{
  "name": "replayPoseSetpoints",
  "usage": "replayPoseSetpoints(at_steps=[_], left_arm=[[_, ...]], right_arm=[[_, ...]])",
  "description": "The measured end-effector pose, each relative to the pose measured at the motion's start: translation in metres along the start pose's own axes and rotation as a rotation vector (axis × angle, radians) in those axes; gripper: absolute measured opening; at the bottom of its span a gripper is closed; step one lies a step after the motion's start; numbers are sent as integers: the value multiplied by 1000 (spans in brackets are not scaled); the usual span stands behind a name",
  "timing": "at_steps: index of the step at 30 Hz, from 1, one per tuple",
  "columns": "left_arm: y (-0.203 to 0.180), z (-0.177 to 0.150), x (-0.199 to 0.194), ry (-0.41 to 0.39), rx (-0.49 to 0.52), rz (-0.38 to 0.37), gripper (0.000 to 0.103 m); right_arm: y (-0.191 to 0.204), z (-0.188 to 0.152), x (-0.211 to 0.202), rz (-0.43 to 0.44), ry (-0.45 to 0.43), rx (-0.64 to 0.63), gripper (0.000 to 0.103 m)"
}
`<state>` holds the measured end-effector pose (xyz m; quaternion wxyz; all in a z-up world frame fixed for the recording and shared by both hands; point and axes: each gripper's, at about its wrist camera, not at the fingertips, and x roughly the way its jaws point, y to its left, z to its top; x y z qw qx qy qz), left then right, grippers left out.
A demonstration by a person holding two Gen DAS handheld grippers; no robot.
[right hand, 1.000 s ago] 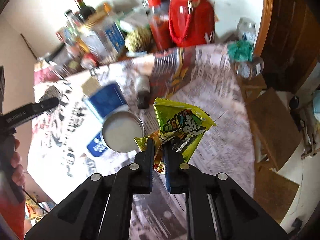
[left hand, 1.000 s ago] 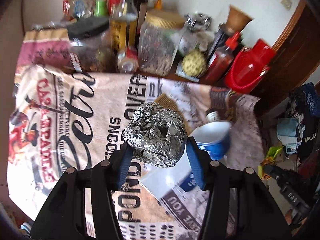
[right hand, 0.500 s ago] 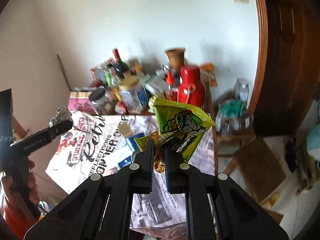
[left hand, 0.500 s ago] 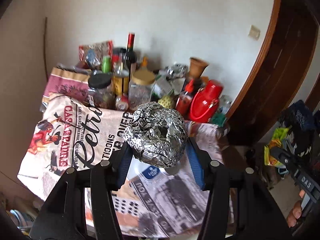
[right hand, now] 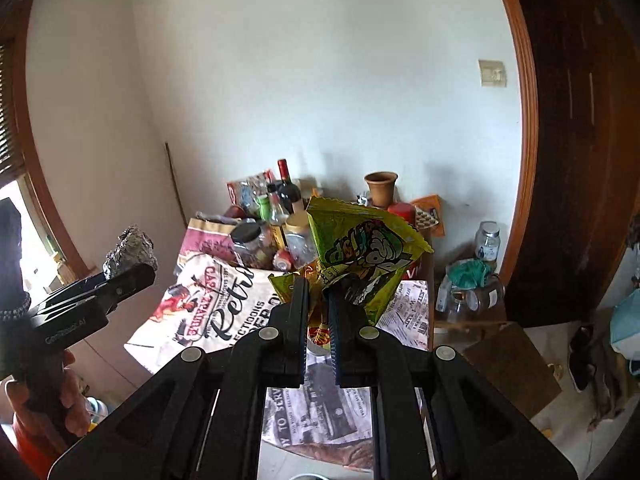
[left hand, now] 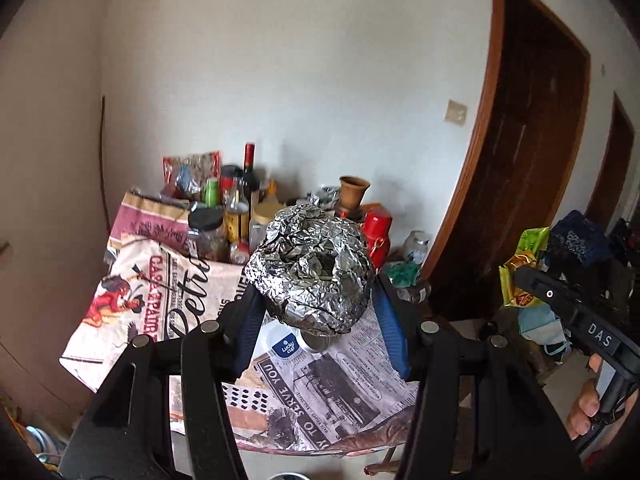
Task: Collect trash
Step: 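Lift the foil ball and snack bag and carry both toward the bucket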
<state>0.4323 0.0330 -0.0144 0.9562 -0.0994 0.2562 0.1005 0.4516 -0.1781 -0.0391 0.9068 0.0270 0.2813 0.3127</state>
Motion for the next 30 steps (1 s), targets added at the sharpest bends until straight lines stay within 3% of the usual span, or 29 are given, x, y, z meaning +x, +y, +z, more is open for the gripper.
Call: replayPoseSetpoints(at_steps=[8,19,25,30], left_arm=[[35,-32,-64,-5,34,-57,53],[71,-101,-153,38,121,-97,53],[82,-133,-175,105,117,-135,53],[87,-156,-171,165,92,-126,53]], right_arm=[[52,-29,-41,-46,-30,6,8],[138,-109,-85,-89,52,68,8],[159,-141,-99,-115,120,103,9],[163,-160,-97,-104,177,104,9]])
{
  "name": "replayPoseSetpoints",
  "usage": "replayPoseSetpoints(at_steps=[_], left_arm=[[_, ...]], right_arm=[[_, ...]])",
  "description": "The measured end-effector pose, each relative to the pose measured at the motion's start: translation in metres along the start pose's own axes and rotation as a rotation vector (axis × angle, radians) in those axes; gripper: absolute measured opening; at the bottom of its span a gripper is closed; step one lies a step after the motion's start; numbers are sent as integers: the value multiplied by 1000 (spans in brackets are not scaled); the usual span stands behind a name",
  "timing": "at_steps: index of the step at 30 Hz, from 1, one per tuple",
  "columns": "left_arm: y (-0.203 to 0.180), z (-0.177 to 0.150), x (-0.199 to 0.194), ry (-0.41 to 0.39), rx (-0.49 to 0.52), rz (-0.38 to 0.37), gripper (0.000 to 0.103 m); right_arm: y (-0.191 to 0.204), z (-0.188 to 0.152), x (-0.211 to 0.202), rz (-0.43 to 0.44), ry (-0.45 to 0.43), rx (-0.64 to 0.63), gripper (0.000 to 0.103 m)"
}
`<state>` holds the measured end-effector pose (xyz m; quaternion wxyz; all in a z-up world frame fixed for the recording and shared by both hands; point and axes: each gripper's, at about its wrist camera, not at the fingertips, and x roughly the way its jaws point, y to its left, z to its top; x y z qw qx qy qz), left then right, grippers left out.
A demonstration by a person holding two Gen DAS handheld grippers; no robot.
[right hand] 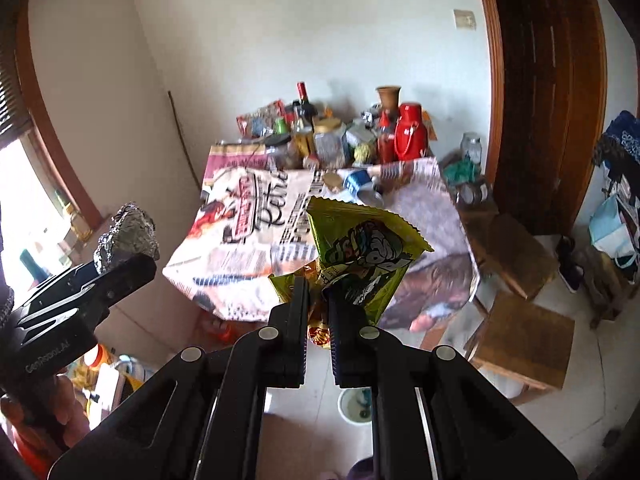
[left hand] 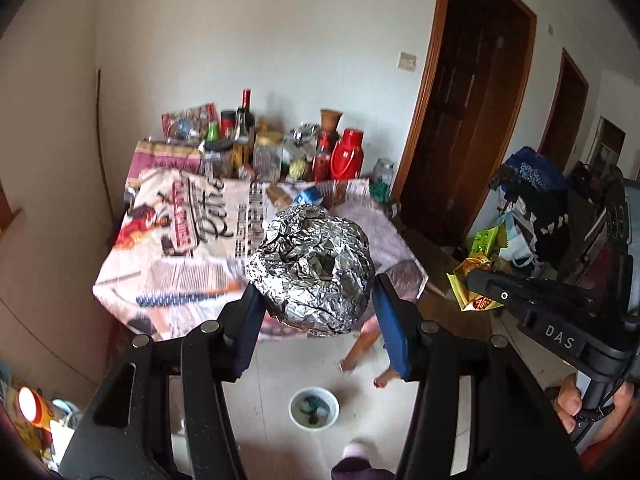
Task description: Collect trash
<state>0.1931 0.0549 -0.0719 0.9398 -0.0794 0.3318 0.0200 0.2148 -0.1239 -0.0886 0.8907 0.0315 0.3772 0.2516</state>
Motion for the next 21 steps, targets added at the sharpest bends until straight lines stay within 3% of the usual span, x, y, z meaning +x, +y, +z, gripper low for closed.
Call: replayPoseSetpoints(at_steps=[9,15,21], left_arm=[[14,-52,81,174,-57,58,53],[27,-111,173,282,-137,105,53],[46,-175,265,345,-234,138,53]], right_arm=[[-30,-41,81,41,177,31,9],[-62,-83,162,58,285,18,9],[-92,-146,249,58,401,27,9]])
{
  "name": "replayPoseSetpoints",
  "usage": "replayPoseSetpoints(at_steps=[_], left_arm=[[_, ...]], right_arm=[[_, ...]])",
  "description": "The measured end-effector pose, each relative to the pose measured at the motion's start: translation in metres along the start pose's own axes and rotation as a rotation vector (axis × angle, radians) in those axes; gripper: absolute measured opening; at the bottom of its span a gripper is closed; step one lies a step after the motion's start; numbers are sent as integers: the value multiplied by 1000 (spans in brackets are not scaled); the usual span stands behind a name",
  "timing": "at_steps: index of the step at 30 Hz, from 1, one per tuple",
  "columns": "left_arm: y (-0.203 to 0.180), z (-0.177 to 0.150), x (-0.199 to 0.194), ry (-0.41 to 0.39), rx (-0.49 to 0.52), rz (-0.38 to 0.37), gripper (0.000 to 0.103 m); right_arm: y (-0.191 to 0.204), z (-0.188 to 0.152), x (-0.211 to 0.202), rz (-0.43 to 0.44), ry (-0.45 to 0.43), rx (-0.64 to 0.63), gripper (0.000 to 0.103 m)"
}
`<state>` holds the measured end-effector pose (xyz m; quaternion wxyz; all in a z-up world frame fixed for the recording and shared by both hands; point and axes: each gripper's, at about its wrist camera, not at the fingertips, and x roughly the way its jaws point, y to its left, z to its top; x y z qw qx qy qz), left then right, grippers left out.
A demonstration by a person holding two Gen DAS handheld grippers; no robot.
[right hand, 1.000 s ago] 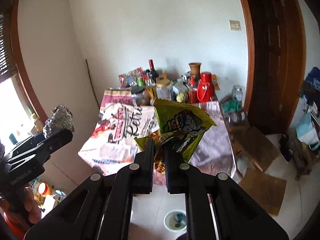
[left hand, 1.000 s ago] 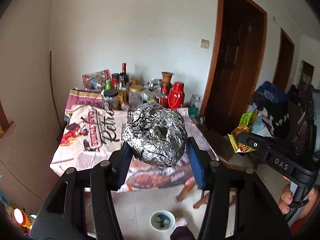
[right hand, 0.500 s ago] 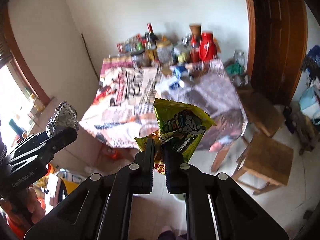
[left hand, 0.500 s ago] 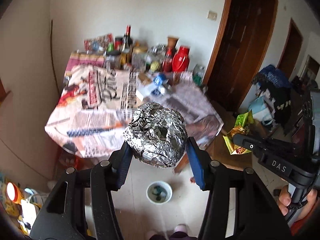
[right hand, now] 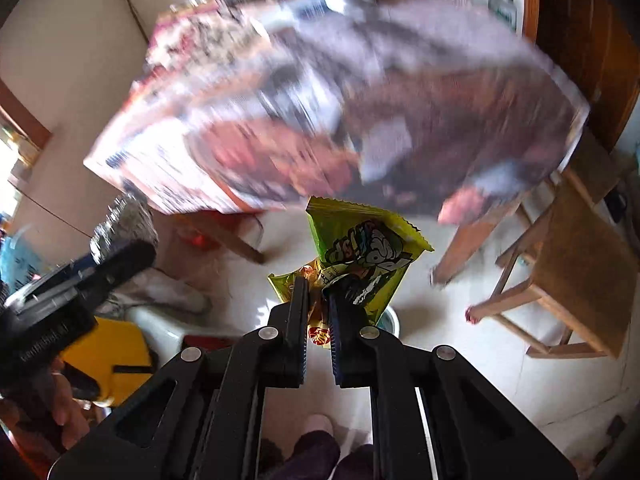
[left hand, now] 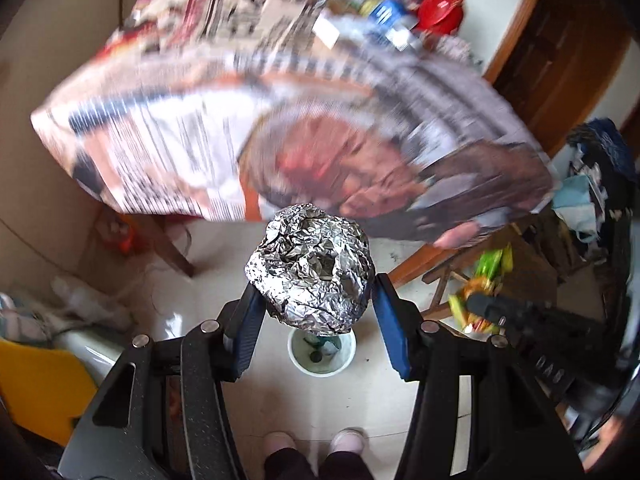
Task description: Collect trash
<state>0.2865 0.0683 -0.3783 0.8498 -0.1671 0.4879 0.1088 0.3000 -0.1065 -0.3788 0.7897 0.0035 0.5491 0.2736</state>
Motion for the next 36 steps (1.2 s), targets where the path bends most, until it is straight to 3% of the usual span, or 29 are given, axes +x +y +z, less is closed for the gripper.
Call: replayPoseSetpoints(at_steps=[9,12,17,25,27,29,31,36], left_arm=[[30,-55,146,65,-60,32,53],[38,-79,181,105,-63,53,53],[61,-119,226,171,-80,81,53],[73,-152,262,230,-44,110,53],[73,-156,269,242,-44,94,53],[70,-158,273,250,-44,77,53],[64,-159,275,254,-34,70,53],[48,-158,287,272,-11,32,53]], right_arm=[[-59,-49,139,-4,108,41,9],[-67,-65,178,-45,129,17,9],[-74,-87,233,-40,190,1,9],[-71,-103,293,24,273,-51,12],[-71,-107,305,14,313,-66,20],[-75,-110,315,37,360,-45,41],[-81,-113,314,68,364,-3,45],[-88,-120,301,26,347,13,46]])
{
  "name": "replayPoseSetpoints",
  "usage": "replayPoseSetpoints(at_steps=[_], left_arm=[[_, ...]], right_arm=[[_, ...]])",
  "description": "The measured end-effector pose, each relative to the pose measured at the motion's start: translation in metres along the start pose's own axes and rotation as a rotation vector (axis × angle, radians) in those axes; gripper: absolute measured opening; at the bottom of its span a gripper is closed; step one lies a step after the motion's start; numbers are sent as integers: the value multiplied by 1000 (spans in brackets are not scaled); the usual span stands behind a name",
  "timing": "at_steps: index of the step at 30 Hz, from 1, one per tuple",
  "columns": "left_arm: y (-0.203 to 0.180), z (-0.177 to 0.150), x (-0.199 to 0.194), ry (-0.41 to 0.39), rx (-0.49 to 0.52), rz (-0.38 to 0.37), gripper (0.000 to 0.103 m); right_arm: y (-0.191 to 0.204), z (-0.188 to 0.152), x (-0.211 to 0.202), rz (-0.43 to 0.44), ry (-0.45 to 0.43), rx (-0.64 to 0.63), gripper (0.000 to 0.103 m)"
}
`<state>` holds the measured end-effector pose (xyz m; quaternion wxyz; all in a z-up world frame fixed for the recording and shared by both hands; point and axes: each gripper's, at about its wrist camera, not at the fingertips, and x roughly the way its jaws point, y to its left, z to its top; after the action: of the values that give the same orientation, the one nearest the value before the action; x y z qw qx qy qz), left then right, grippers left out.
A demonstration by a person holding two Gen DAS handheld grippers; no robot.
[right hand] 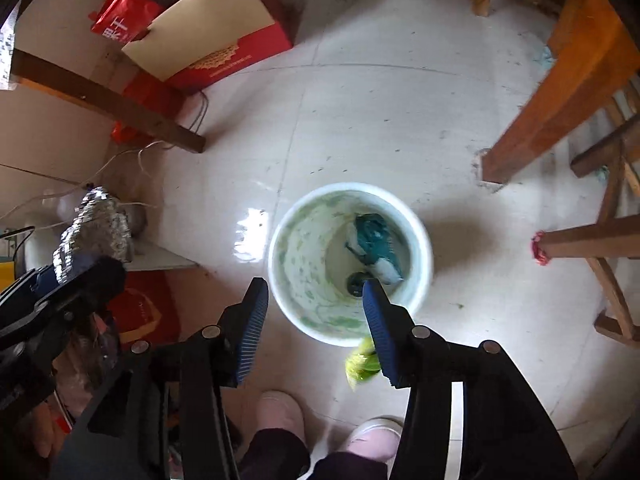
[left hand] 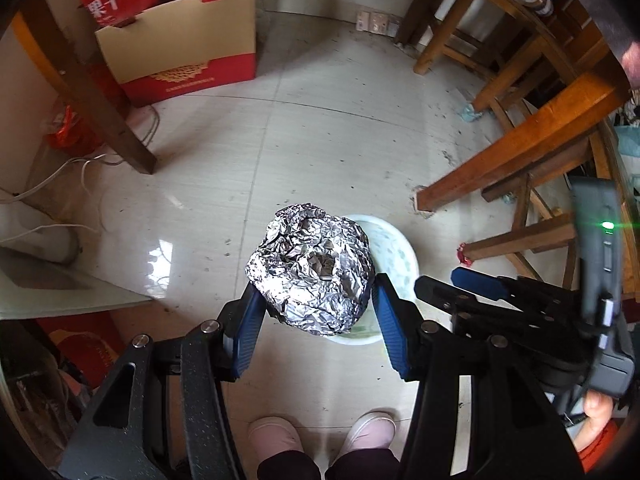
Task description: Collect trash
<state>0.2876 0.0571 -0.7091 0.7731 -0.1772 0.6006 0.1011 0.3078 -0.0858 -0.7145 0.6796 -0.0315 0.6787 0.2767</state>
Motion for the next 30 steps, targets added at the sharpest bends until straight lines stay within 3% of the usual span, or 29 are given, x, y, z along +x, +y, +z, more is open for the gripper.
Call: replayPoseSetpoints(at_steps=[6,15,21,24,30], left_arm=[[-14,-1,18,26,24,-26,53],[-29,-12,60,95,71,-55,53],[-32,-24,109,114,110,-67,53],[-31,-33,135,127,122,-83,53],[-31,-53,186,137,185,-45,53]], right_arm=[[-19,-5,-20,72,-42,47,46],[-60,-22,-32,-106,-131,141,46],[-123,-59,26,-157,-56,287,46],[-142,-77,68,-143,-24,312,46],[-169,-108,160,-92,32,342,46]])
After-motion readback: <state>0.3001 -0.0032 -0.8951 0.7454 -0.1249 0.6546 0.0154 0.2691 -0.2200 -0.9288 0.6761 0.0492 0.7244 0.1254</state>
